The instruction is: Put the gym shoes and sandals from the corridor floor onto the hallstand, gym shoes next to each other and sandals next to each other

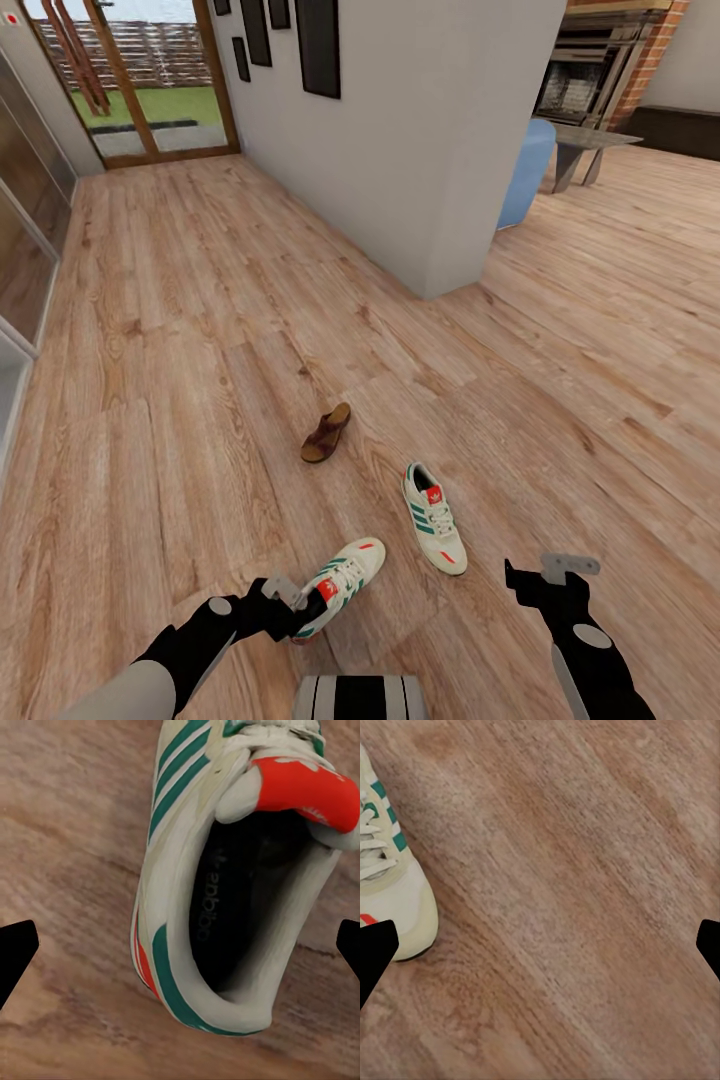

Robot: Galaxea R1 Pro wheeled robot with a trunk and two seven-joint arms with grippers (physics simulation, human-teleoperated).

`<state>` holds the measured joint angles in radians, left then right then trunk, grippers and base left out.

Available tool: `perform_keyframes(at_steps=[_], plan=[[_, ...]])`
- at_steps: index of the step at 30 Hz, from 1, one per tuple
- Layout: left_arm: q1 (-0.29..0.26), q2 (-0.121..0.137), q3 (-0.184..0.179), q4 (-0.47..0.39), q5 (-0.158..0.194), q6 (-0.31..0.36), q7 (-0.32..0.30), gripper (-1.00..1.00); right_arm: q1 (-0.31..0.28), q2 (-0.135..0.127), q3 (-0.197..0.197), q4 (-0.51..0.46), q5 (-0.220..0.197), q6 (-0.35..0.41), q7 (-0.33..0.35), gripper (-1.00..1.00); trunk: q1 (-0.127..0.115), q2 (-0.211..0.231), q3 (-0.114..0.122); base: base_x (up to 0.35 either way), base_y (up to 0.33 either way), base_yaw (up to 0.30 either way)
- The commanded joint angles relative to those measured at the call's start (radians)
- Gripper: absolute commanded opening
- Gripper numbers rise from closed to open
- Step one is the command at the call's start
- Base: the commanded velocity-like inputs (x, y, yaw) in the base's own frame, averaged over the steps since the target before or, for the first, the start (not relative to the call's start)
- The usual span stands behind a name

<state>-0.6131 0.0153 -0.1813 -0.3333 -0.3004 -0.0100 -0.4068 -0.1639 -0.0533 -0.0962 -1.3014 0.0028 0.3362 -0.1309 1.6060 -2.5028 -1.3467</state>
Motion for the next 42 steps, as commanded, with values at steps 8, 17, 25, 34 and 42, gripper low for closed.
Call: perform_keyframes(at_steps=[8,17,25,34,42], plan=[[-0.001,-0.001,0.004,-0.004,-0.055,0.001,-0.001,1.00,0.000,0.000,0.001,-0.001,0.000,0.006,-0.004,1.00,0.003,-0.002,-0.032,0.000,0.000,0.000],[-0.001,-0.001,0.006,-0.006,-0.062,0.001,0.000,1.00,0.000,0.000,0.001,-0.001,0.000,0.006,-0.004,1.00,0.003,-0.002,-0.038,0.000,0.000,0.000],[-0.001,-0.003,0.007,-0.006,-0.064,0.001,0.002,1.00,0.000,0.000,0.001,-0.001,0.000,0.006,-0.003,1.00,0.003,-0.002,-0.039,0.000,0.000,0.000],[-0.001,-0.011,0.011,-0.004,-0.065,0.001,0.059,1.00,0.000,0.000,0.001,-0.001,0.000,0.006,-0.004,1.00,0.004,-0.003,-0.058,0.000,0.000,0.000],[-0.001,-0.013,0.011,-0.004,-0.065,0.001,0.066,1.00,0.000,0.000,0.001,-0.001,0.000,0.006,-0.004,1.00,0.005,-0.003,-0.074,0.000,0.000,0.000]])
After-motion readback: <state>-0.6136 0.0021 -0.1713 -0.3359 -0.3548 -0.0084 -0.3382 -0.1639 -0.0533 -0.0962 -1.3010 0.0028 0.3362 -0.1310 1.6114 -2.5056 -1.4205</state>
